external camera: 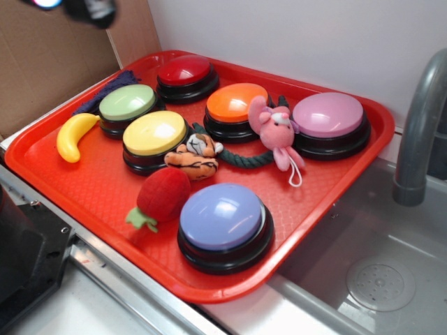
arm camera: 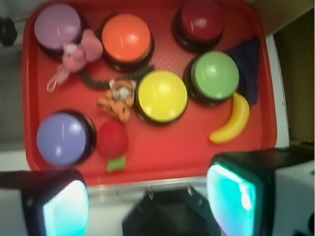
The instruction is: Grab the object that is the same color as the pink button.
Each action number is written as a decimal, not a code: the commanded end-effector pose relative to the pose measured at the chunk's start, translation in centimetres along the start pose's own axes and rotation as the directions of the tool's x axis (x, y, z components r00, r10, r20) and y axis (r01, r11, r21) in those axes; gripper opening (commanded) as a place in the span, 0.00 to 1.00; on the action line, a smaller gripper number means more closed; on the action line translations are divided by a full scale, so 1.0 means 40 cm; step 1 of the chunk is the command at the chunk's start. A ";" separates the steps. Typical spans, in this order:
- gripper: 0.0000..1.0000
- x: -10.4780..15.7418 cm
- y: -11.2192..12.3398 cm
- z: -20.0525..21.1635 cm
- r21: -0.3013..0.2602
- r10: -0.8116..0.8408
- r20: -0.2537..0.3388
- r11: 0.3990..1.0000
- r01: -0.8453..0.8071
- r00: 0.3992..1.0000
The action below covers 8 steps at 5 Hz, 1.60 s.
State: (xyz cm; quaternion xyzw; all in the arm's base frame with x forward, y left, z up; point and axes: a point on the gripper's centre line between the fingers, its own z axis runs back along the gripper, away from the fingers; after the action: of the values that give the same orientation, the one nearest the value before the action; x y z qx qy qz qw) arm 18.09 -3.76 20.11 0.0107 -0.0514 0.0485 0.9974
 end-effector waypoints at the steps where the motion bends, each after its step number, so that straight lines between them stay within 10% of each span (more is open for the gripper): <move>1: 1.00 0.162 -0.127 -0.080 0.039 0.138 0.153 0.989 -0.146 0.979; 4: 1.00 0.209 -0.213 -0.257 -0.149 0.234 0.191 0.967 -0.207 0.953; 8: 1.00 0.231 -0.235 -0.382 -0.012 0.246 0.069 0.969 -0.246 0.967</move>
State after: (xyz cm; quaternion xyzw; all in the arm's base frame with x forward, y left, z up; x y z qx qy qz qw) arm 28.43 -11.57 3.88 0.0190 -0.0609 0.1723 0.9830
